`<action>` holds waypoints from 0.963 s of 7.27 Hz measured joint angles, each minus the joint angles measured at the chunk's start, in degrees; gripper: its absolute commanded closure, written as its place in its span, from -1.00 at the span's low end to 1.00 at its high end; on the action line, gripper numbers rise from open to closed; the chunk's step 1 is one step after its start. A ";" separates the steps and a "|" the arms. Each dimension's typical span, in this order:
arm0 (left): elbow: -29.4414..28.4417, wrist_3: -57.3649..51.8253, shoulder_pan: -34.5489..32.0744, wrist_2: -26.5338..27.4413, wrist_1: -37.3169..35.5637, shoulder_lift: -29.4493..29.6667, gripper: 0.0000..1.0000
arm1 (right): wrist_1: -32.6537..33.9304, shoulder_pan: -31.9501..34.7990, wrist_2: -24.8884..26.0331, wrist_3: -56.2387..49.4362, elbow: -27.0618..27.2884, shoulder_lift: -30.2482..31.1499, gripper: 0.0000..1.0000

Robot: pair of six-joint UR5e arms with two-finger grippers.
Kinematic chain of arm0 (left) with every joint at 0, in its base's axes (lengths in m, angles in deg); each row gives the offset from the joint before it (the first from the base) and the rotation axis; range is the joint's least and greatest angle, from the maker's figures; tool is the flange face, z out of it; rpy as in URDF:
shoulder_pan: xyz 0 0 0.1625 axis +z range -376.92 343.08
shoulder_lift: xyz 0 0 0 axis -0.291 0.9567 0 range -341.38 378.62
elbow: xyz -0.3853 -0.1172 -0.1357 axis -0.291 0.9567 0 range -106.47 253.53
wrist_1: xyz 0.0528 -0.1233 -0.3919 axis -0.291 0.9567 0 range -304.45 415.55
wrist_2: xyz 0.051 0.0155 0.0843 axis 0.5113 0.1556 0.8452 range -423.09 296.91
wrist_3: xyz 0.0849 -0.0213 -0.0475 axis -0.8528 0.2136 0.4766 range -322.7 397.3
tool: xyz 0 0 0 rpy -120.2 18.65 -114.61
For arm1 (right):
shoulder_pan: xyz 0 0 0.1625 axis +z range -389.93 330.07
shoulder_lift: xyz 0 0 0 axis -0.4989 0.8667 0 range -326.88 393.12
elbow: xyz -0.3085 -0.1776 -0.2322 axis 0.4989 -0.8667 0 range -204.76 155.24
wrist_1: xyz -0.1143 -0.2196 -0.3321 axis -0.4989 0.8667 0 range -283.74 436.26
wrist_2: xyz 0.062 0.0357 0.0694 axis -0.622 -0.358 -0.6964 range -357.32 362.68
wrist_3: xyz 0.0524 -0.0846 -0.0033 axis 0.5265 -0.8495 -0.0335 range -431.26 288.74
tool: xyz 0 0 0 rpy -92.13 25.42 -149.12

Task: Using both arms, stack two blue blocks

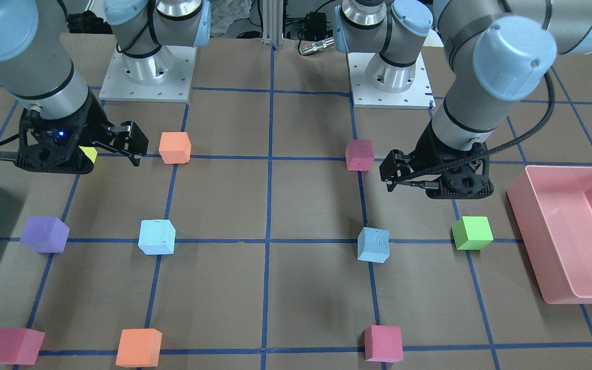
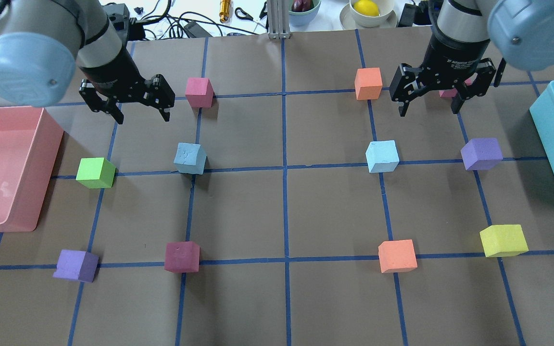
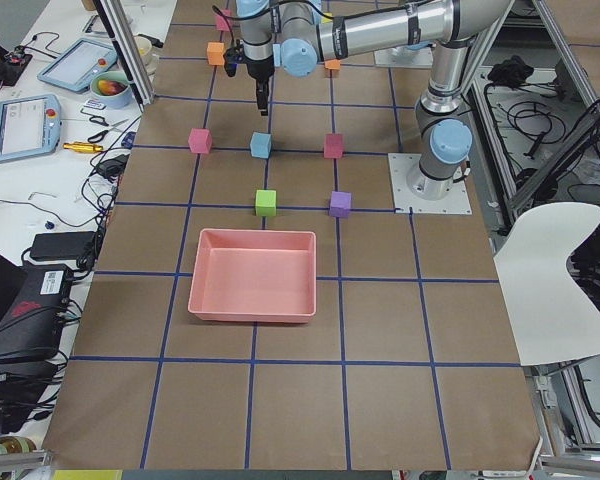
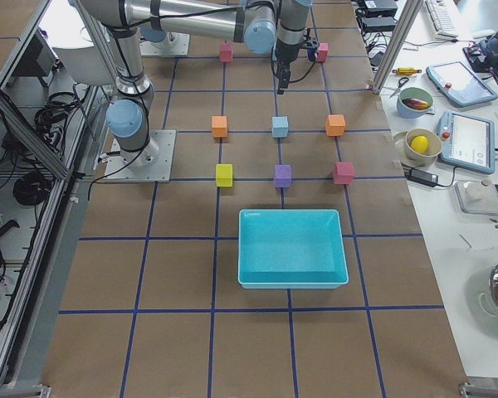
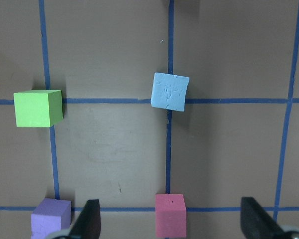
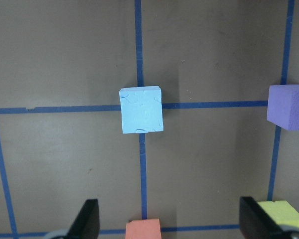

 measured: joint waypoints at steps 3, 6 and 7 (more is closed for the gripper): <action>7.65 -1.36 -0.02 -0.26 -11.52 4.21 -1.00 | 5.52 0.05 -0.24 0.72 2.18 -7.60 -1.00; 8.30 -3.52 -0.18 -0.53 -15.88 7.68 -1.00 | 10.61 0.09 -0.47 0.70 6.59 -11.43 -1.00; 8.38 -4.68 -0.28 -0.53 -17.06 8.44 -1.00 | 12.65 0.12 -0.49 0.61 8.15 -12.53 -1.00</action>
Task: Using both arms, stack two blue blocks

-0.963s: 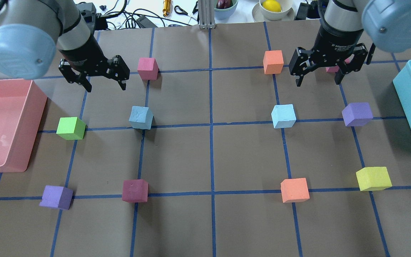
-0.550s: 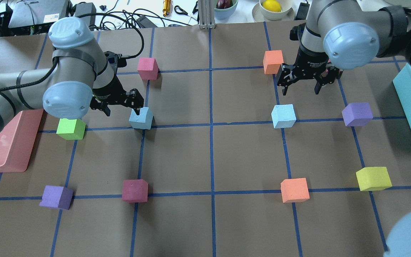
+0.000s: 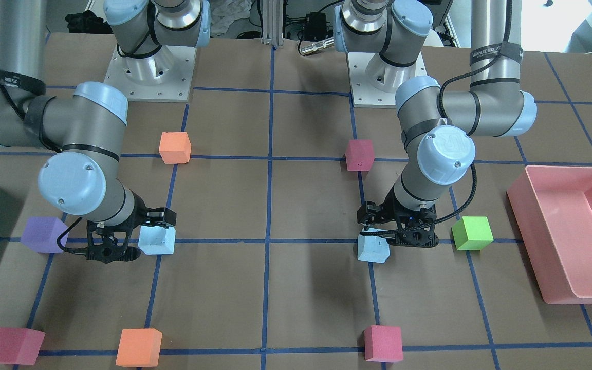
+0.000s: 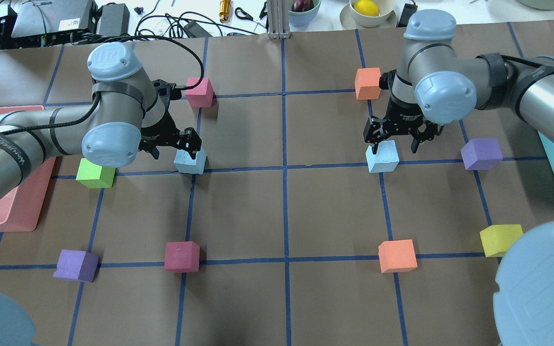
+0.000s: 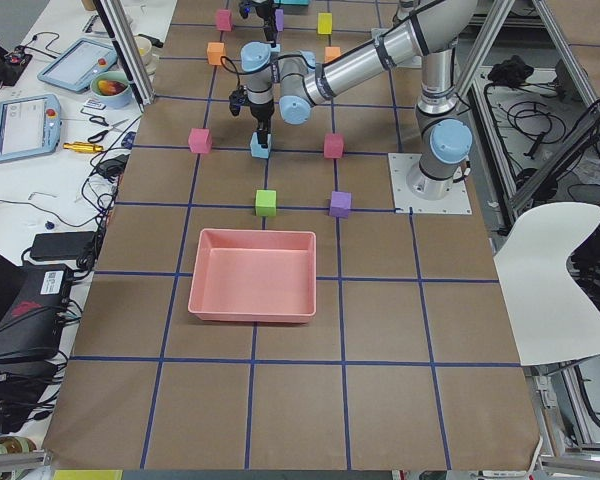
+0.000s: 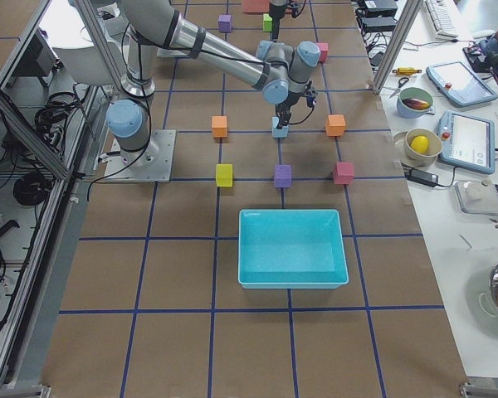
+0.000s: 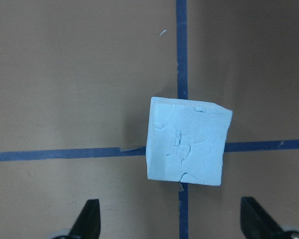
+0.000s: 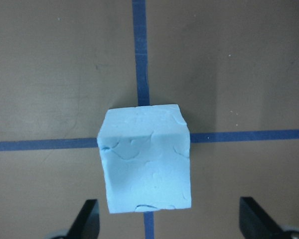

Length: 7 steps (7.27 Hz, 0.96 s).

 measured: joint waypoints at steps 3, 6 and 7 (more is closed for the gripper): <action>0.03 -1.57 -0.58 0.00 -1.48 1.54 -0.97 | 4.72 0.06 -0.57 -0.46 1.78 -2.23 -0.68; 0.16 -1.25 -0.98 0.08 -2.26 2.53 -0.97 | 7.40 0.06 -3.86 -0.58 1.88 -2.88 1.00; 0.19 -1.21 -1.06 0.08 -2.47 2.82 -0.93 | 7.42 0.06 -4.05 -0.64 1.82 -2.79 1.00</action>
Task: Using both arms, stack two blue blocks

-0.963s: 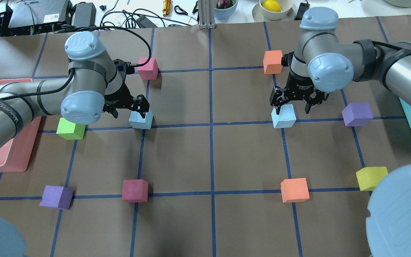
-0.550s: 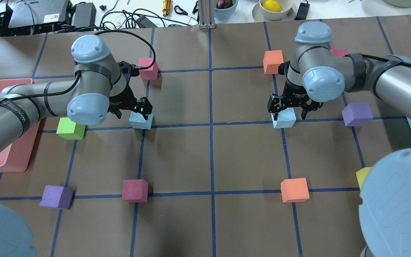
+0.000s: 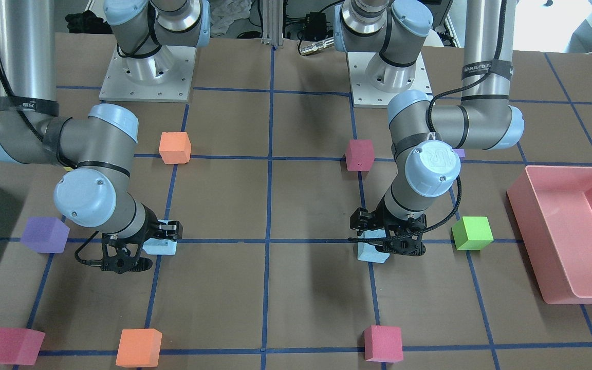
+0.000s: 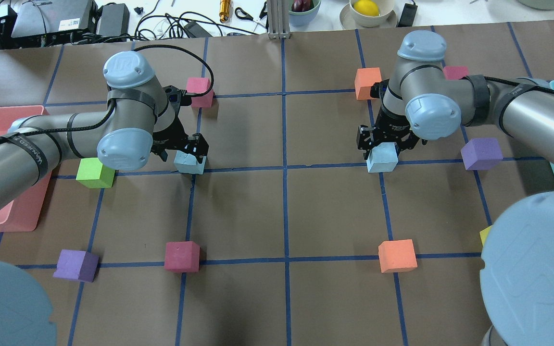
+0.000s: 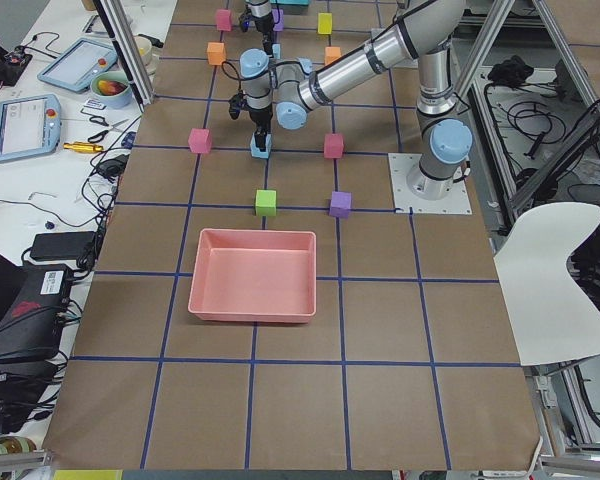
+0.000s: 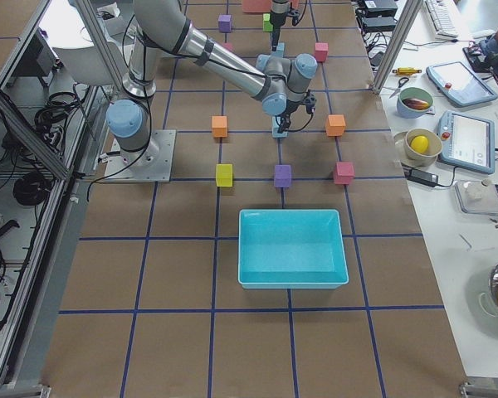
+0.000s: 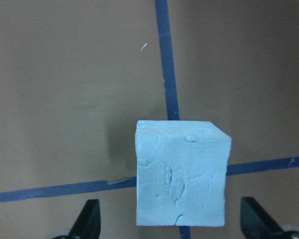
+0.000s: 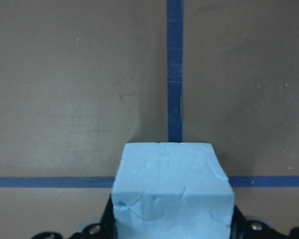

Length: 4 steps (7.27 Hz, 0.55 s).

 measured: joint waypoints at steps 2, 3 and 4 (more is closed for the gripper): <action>-0.02 -0.16 -0.19 0.00 -0.51 0.63 -0.92 | -1.92 0.54 -0.11 1.10 -0.29 2.29 1.00; -0.02 -0.21 -0.25 0.04 -1.05 0.91 -0.90 | -6.37 1.56 -1.43 2.59 -0.19 5.77 1.00; 0.04 -0.12 -0.29 0.06 -1.37 1.14 -0.88 | -12.03 3.75 -3.85 5.16 0.29 9.79 1.00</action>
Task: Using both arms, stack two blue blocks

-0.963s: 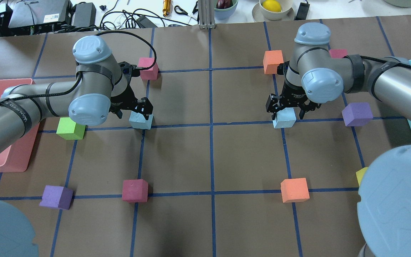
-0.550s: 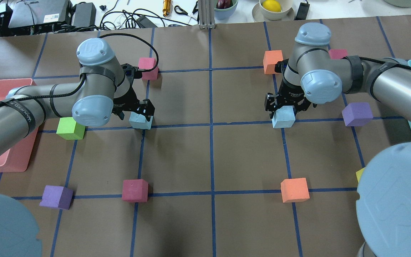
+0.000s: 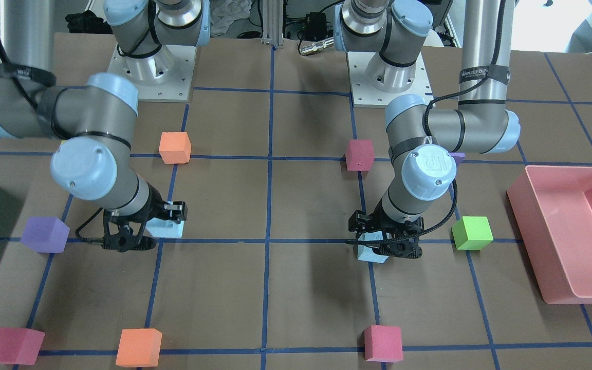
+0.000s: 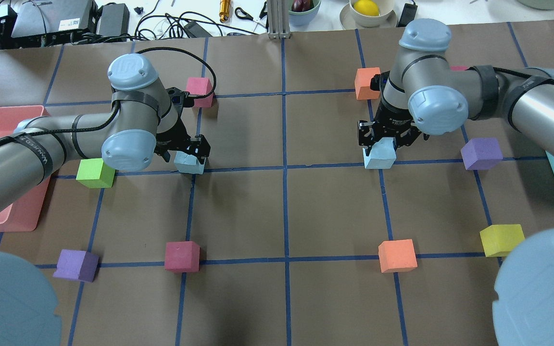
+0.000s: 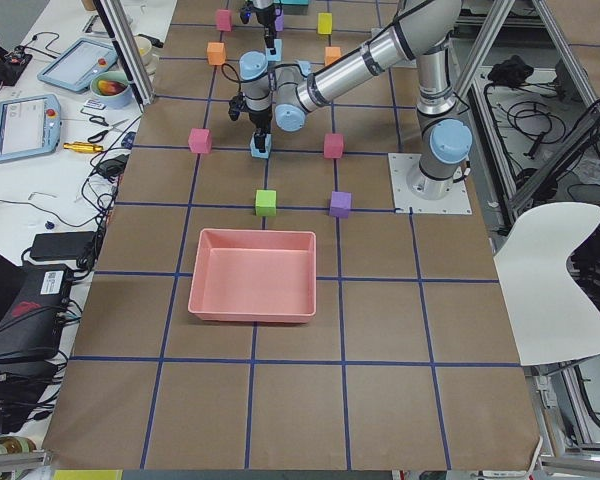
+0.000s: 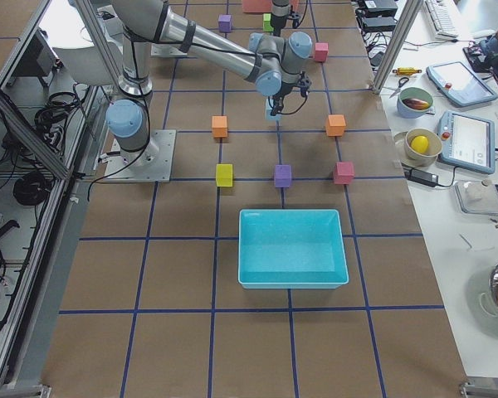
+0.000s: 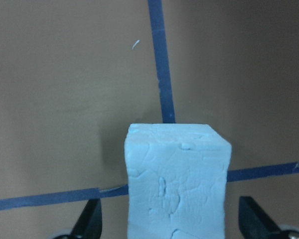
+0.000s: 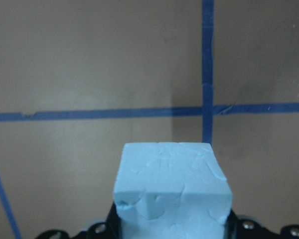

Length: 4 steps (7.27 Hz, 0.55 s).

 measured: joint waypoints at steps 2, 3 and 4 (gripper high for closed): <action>0.04 0.18 -0.03 -0.01 -0.30 0.42 -0.88 | -2.91 8.07 -1.95 10.42 1.76 3.35 1.00; 0.03 0.25 -0.06 -0.04 -0.43 0.49 -0.88 | -0.68 11.75 -2.18 14.56 2.95 3.15 1.00; 0.03 0.29 -0.09 -0.06 -0.57 0.52 -0.76 | 3.16 14.68 -2.31 16.67 4.87 2.51 1.00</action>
